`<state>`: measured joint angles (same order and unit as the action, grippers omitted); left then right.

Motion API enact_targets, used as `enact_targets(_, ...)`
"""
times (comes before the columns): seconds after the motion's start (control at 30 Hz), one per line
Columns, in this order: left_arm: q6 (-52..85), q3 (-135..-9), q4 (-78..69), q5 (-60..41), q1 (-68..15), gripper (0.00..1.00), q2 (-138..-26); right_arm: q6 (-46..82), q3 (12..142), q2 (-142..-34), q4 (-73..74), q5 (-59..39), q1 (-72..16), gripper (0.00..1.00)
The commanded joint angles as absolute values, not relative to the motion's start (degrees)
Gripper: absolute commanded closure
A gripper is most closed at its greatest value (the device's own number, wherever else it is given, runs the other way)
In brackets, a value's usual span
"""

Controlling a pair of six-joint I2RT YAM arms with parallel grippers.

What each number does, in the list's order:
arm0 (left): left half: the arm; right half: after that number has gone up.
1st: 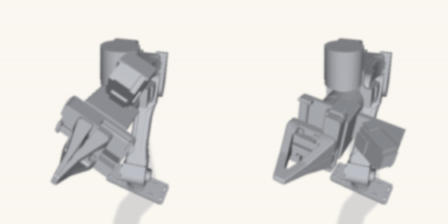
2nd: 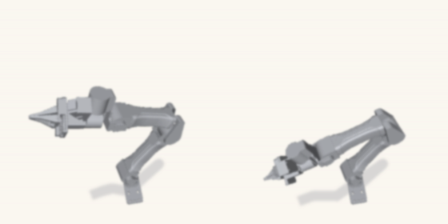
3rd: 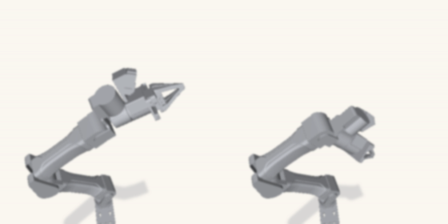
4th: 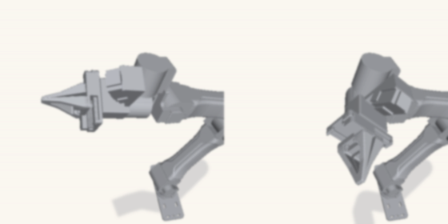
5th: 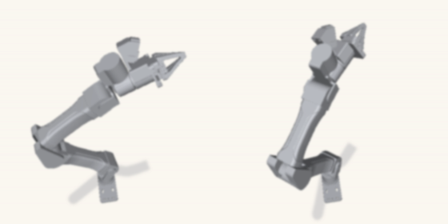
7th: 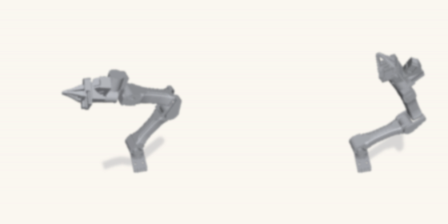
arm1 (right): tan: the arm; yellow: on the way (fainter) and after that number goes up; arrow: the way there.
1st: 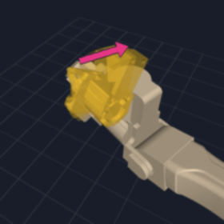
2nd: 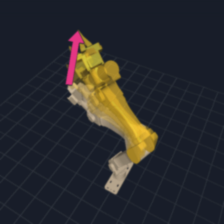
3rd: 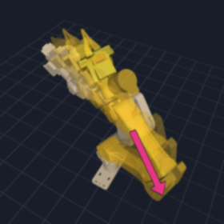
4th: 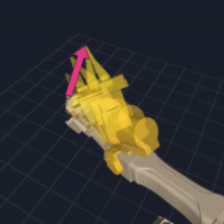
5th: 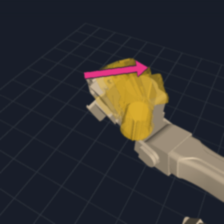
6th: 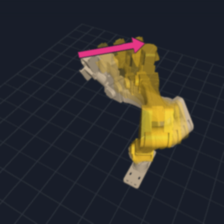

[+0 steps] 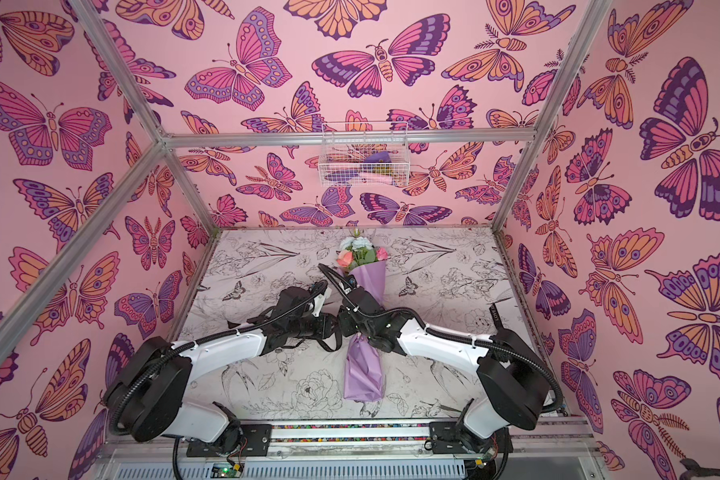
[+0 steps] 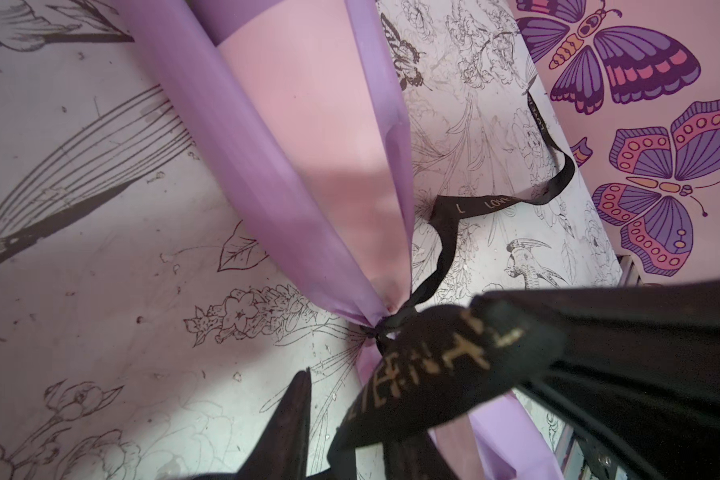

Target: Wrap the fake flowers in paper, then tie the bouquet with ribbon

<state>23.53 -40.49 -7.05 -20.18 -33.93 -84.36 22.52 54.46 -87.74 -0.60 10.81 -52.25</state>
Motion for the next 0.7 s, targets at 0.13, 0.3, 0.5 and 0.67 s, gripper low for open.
enact_targets(0.13,24.7,-42.5,-10.4,-19.4,-34.1,0.67,-84.6,23.4,53.6,-86.7,0.0,10.8,-52.0,1.00)
enact_targets(0.3,25.0,-42.6,-10.9,-19.0,-34.2,0.84,-84.6,24.0,53.6,-86.6,-0.4,10.7,-52.0,1.00)
enact_targets(0.5,24.4,-43.0,-11.5,-19.1,-34.4,1.00,-85.2,25.9,53.7,-83.5,-6.8,9.6,-51.8,0.78)
enact_targets(0.67,23.1,-42.8,-11.4,-19.7,-34.7,1.00,-84.6,30.0,50.9,-74.4,-16.9,9.5,-50.6,0.55)
